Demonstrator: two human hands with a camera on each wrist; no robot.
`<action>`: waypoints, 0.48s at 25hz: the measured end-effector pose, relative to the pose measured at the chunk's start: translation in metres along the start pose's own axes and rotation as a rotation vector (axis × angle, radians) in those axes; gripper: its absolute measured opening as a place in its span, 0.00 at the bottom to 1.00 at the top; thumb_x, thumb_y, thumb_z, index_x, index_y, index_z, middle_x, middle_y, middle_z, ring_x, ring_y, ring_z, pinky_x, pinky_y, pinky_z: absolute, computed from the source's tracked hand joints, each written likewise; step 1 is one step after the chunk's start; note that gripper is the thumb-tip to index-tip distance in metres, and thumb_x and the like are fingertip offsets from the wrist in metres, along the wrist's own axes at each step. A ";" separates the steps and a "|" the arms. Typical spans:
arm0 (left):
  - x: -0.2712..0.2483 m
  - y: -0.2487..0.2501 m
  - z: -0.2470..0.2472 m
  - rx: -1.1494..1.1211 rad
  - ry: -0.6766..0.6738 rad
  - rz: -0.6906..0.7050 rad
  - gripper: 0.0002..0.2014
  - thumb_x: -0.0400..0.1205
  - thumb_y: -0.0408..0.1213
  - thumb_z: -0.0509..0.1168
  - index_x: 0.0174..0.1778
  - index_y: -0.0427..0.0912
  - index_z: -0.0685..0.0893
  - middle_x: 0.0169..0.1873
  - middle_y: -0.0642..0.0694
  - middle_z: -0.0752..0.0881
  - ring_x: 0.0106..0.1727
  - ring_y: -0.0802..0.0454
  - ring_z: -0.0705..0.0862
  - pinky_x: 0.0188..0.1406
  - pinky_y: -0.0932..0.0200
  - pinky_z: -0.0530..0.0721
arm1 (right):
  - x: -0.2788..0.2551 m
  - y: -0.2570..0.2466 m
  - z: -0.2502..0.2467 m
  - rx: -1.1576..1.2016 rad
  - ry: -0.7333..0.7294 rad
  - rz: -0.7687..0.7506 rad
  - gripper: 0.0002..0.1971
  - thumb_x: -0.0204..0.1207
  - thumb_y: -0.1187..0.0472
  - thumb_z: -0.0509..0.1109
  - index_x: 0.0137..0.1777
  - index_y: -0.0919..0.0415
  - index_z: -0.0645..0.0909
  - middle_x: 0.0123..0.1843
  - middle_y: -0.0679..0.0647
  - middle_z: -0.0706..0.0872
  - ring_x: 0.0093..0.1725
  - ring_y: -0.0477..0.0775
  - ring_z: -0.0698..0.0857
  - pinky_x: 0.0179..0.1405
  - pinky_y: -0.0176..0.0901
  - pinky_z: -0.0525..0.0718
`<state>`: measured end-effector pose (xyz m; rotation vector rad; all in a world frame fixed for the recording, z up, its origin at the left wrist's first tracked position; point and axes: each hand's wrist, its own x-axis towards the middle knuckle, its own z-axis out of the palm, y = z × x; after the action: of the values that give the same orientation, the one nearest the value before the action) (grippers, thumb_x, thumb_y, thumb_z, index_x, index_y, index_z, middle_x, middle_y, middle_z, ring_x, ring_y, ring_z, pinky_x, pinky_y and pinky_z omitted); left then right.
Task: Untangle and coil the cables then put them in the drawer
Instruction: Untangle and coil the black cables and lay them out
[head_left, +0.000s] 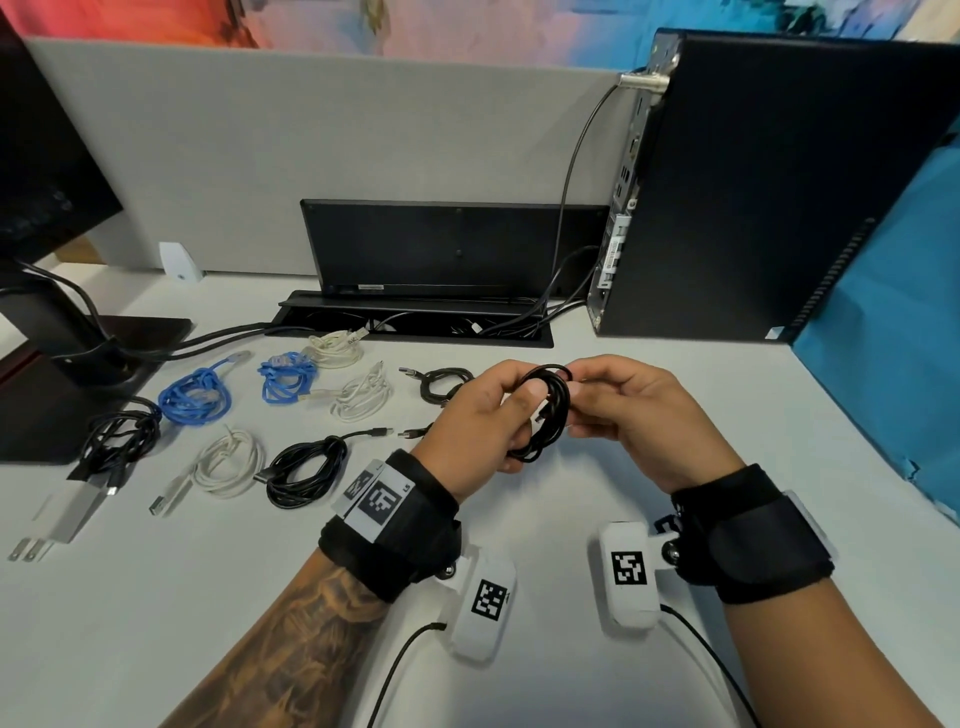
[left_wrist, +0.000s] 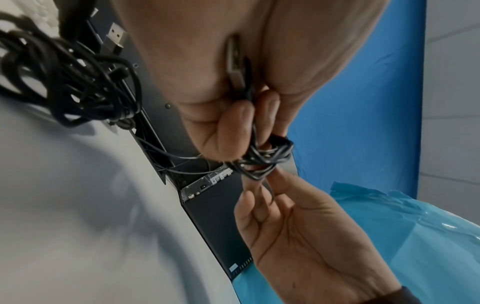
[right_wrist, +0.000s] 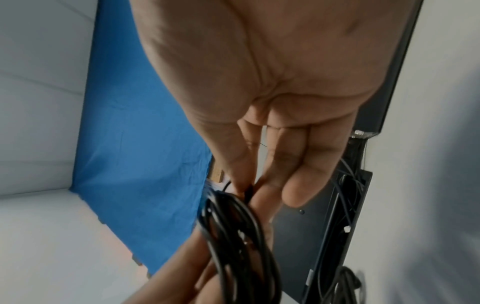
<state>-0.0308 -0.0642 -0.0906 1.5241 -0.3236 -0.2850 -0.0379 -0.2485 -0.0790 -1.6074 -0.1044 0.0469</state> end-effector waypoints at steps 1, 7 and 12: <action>0.000 0.000 0.001 0.007 0.005 -0.002 0.12 0.85 0.45 0.60 0.61 0.46 0.81 0.37 0.39 0.72 0.25 0.57 0.65 0.22 0.64 0.66 | 0.001 0.000 0.000 0.011 -0.015 0.009 0.10 0.82 0.70 0.70 0.48 0.55 0.89 0.38 0.55 0.92 0.38 0.49 0.91 0.40 0.40 0.86; 0.000 -0.001 0.005 -0.048 0.115 0.009 0.03 0.89 0.38 0.59 0.57 0.45 0.74 0.34 0.51 0.75 0.22 0.61 0.69 0.20 0.66 0.67 | -0.002 -0.005 -0.001 0.020 -0.158 0.009 0.14 0.81 0.59 0.72 0.66 0.53 0.84 0.43 0.54 0.91 0.44 0.50 0.89 0.50 0.45 0.85; 0.002 -0.005 0.012 -0.086 0.191 0.004 0.07 0.88 0.39 0.61 0.48 0.44 0.70 0.27 0.50 0.74 0.23 0.58 0.70 0.21 0.63 0.68 | -0.005 -0.003 0.010 0.034 -0.275 -0.052 0.31 0.73 0.72 0.77 0.76 0.56 0.77 0.56 0.63 0.92 0.53 0.65 0.92 0.60 0.52 0.88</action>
<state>-0.0337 -0.0757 -0.0959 1.4526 -0.1608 -0.1472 -0.0441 -0.2387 -0.0769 -1.5561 -0.3566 0.2284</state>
